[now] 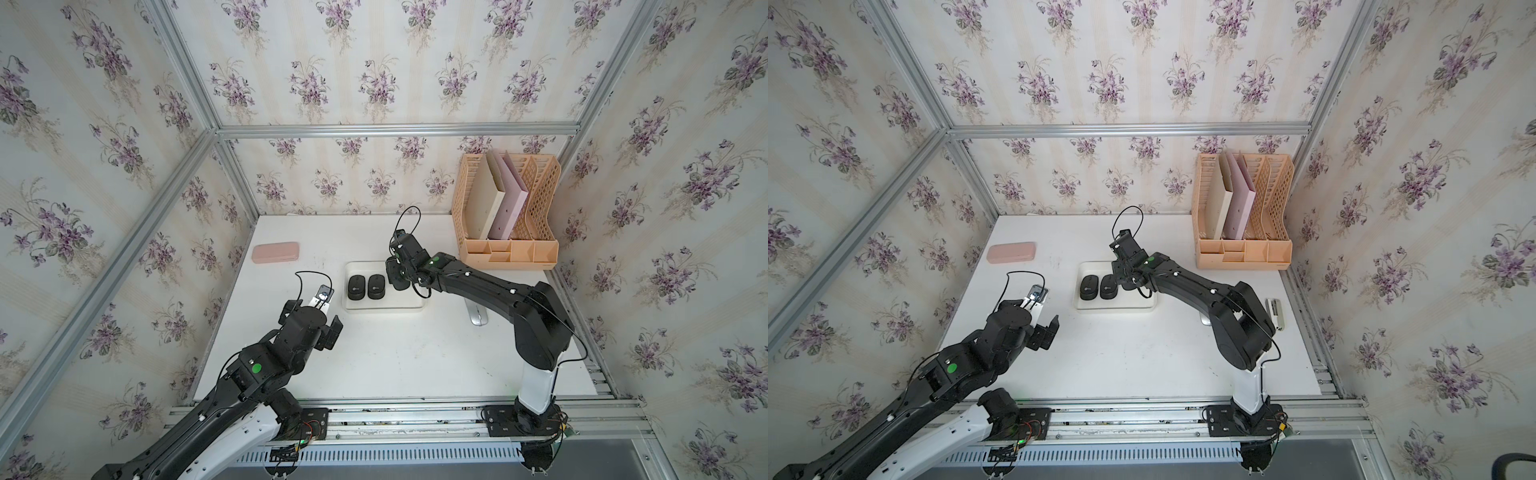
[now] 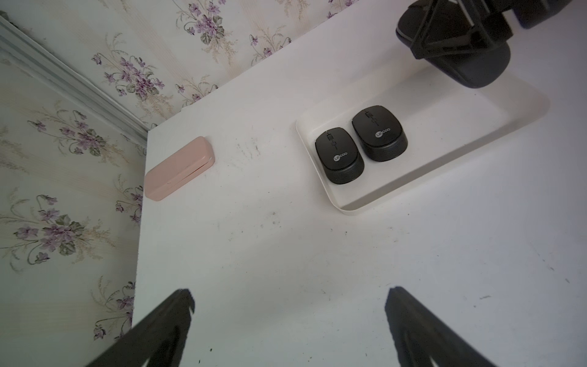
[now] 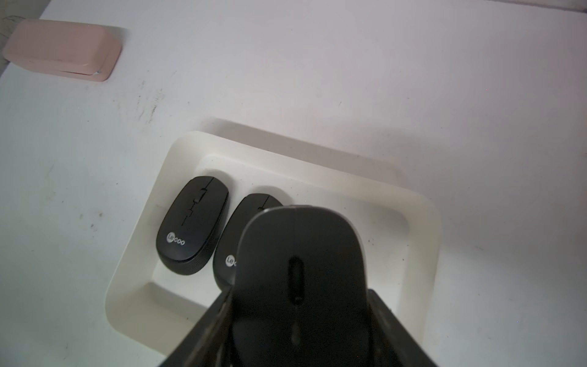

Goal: Put the mouse in the storage box
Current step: Place the mouse in the storage box.

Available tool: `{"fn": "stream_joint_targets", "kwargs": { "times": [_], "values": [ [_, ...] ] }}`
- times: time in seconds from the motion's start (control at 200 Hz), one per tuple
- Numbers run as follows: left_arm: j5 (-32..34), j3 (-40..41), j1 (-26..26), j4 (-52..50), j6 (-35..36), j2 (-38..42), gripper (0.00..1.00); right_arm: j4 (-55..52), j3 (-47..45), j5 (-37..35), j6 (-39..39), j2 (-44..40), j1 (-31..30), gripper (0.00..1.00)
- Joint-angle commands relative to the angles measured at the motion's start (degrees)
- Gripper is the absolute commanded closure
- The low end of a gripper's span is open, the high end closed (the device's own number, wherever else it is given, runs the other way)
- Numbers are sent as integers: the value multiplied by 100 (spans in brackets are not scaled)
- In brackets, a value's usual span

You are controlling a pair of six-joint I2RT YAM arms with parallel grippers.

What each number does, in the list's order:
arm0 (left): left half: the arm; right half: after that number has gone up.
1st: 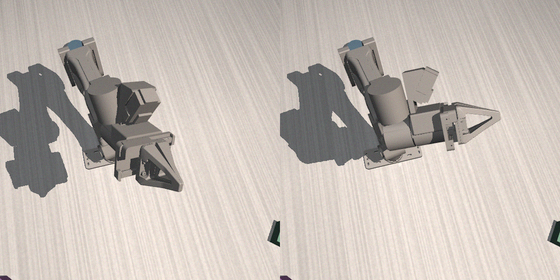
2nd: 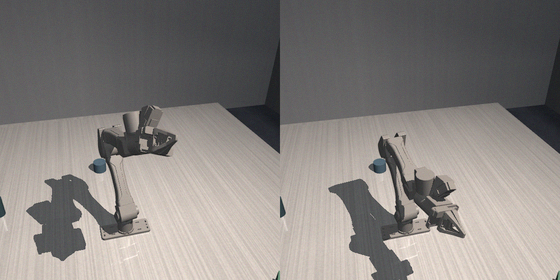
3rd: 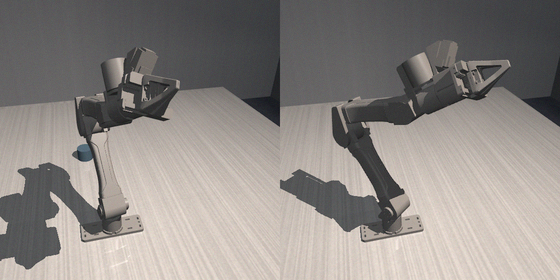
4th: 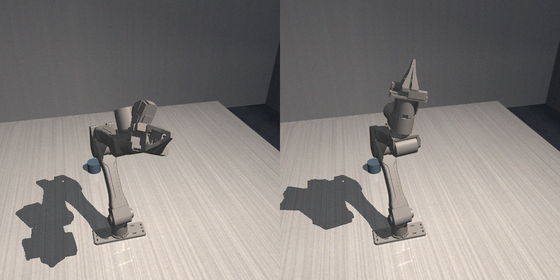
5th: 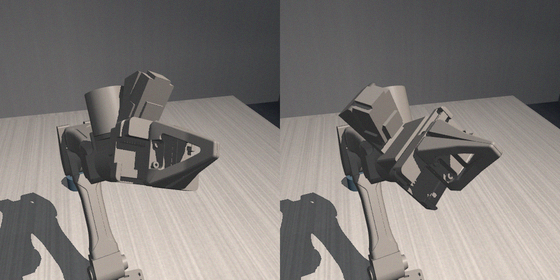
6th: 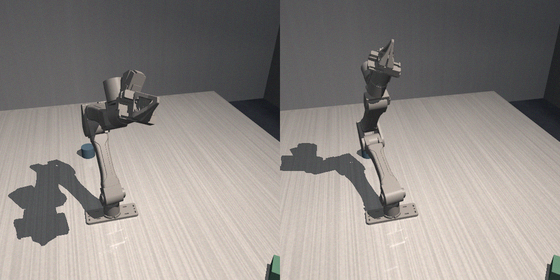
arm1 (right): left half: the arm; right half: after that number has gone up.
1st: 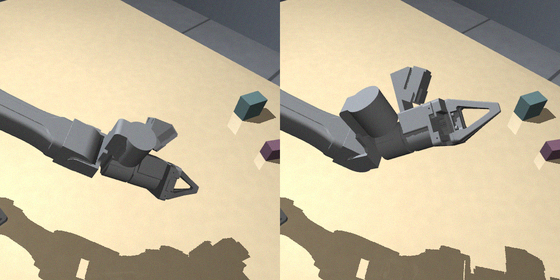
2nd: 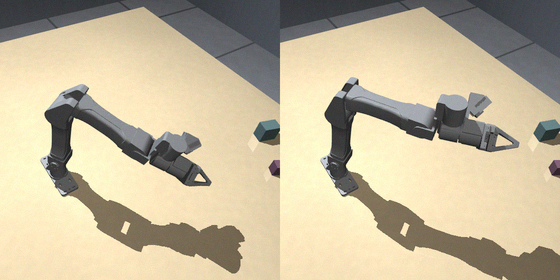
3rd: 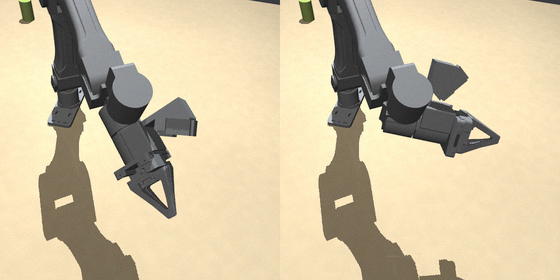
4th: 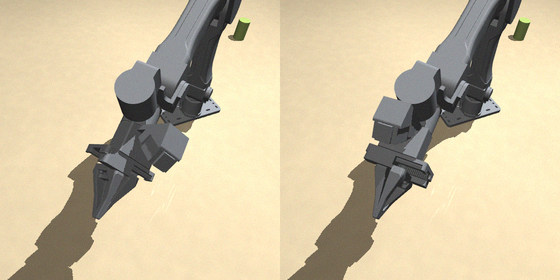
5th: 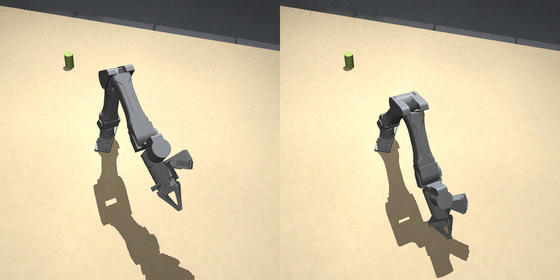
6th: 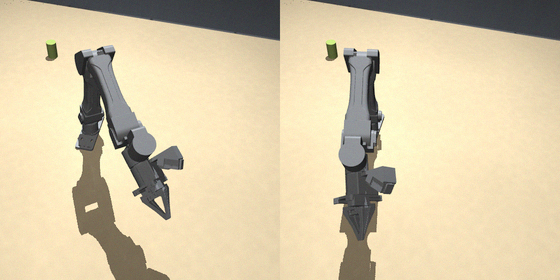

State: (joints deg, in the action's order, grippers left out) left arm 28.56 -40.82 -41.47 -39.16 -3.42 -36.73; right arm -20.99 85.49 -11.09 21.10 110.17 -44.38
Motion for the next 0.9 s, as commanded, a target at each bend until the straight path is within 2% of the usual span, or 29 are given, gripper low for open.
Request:
{"fn": "stream_joint_targets", "kwargs": {
  "times": [0.0,0.285,0.549,0.899],
  "values": [
    [323,-44,4,49,-94,0,1,84,55,-90,295,234,65,50],
    [236,-31,10,80,-27,-54,1,276,-44,330,803,767,105,53],
    [213,-40,26,97,-2,-44,1,446,-398,79,1191,872,97,50],
    [155,-60,63,93,36,-106,1,699,-375,19,1380,1018,89,48]
  ]
}}
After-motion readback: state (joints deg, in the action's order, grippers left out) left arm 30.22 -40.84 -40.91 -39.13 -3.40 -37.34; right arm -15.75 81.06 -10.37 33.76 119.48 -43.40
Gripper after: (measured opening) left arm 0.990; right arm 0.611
